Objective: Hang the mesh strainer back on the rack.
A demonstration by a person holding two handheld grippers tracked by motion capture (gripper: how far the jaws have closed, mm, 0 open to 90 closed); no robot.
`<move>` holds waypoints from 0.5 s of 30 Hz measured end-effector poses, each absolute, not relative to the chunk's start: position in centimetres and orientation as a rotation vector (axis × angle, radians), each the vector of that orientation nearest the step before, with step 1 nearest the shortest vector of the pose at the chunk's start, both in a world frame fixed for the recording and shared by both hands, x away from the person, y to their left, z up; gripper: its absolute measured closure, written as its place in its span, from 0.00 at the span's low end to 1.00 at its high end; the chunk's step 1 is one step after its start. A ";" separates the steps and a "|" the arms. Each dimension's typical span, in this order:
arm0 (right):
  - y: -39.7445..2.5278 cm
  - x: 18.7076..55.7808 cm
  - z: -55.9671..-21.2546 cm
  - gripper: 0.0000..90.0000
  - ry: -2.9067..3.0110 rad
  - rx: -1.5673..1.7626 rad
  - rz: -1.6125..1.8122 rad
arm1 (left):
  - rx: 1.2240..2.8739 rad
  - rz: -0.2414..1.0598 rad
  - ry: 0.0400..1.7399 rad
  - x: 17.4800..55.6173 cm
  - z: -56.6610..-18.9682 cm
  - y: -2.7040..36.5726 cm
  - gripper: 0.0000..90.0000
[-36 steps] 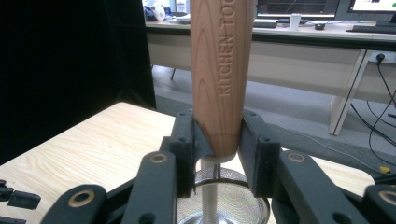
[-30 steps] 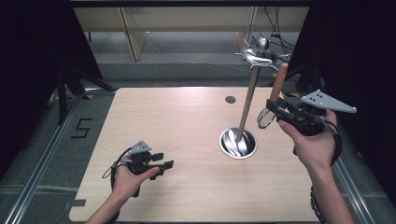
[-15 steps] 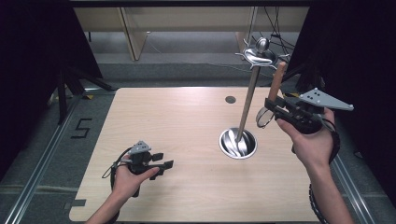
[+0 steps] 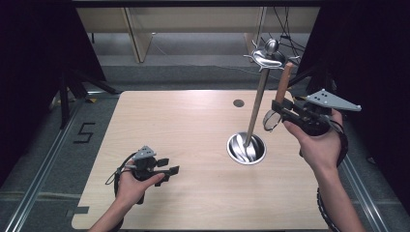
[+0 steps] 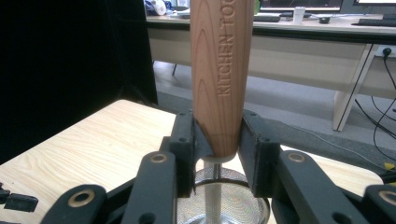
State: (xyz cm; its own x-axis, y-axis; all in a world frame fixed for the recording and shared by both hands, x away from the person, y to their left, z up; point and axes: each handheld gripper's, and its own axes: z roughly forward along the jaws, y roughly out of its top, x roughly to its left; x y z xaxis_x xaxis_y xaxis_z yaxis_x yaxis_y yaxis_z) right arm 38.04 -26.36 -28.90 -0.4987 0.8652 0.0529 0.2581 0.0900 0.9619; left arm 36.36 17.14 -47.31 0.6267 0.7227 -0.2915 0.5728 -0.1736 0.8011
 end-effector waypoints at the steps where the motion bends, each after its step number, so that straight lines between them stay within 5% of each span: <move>1: -26.3 38.1 -28.9 0.77 1.823 1.106 1.433 | 1.854 0.190 1.035 36.4 -47.3 17.1 0.45; 15: -26.0 38.5 -29.6 0.77 1.840 1.110 1.399 | 1.861 0.190 1.031 36.4 -47.3 17.2 0.44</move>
